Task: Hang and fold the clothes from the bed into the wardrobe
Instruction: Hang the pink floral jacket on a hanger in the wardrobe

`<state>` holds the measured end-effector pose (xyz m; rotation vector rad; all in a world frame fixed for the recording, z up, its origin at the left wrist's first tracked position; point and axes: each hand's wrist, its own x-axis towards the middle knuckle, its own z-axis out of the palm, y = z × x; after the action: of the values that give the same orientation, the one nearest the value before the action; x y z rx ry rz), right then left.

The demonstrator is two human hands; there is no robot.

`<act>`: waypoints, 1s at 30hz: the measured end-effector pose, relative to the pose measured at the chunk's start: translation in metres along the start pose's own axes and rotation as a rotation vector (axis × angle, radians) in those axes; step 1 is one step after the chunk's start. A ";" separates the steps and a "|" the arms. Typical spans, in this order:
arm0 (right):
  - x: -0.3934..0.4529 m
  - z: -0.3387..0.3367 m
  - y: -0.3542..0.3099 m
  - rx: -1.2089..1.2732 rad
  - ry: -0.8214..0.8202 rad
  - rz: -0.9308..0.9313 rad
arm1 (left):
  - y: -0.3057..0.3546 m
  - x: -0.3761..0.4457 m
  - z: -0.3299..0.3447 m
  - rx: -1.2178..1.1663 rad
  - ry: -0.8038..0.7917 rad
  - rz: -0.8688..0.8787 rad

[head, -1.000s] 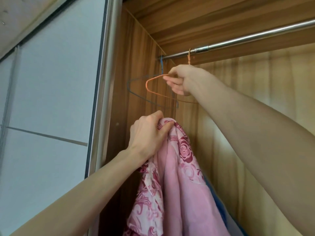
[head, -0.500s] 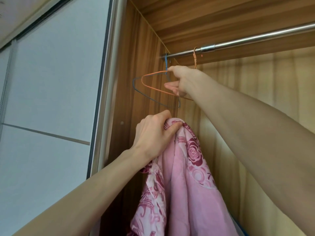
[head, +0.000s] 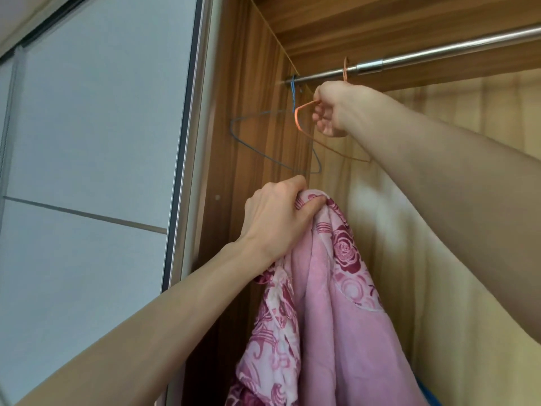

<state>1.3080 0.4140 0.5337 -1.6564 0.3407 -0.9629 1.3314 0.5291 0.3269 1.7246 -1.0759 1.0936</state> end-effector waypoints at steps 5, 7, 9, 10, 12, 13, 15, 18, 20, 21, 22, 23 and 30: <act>-0.003 -0.025 0.011 -0.026 0.069 -0.220 | 0.001 -0.001 0.000 -0.008 0.009 0.003; -0.007 -0.034 0.021 -0.065 0.124 -0.278 | 0.002 -0.002 0.000 -0.010 0.008 -0.001; -0.012 -0.046 0.033 -0.137 0.192 -0.315 | 0.003 -0.003 0.000 -0.015 0.005 0.001; -0.017 -0.054 0.041 -0.160 0.243 -0.334 | 0.002 -0.003 0.001 -0.021 0.002 0.003; -0.029 -0.069 0.060 -0.131 0.328 -0.373 | 0.002 -0.003 0.002 -0.031 -0.001 0.009; -0.037 -0.077 0.071 -0.094 0.343 -0.390 | 0.002 -0.003 0.002 -0.035 0.000 0.012; -0.054 -0.091 0.093 -0.036 0.325 -0.396 | 0.003 -0.004 0.003 -0.045 -0.005 0.015; -0.074 -0.112 0.119 -0.028 0.276 -0.300 | 0.005 -0.005 0.006 -0.058 -0.022 0.011; -0.086 -0.124 0.133 -0.065 0.305 -0.279 | 0.006 -0.007 0.007 -0.058 -0.035 0.014; -0.094 -0.131 0.143 -0.104 0.324 -0.299 | 0.005 -0.009 0.007 -0.058 -0.037 0.019; -0.101 -0.137 0.152 -0.138 0.330 -0.327 | 0.005 -0.010 0.007 -0.058 -0.037 0.021; -0.110 -0.142 0.161 -0.153 0.308 -0.344 | 0.004 -0.012 0.006 -0.060 -0.035 0.018; -0.136 -0.161 0.200 -0.084 0.045 -0.266 | 0.004 -0.027 0.010 -0.075 -0.043 -0.062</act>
<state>1.1555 0.3309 0.3007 -1.7887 0.1955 -1.1987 1.3226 0.5252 0.2997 1.7177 -1.0697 0.9700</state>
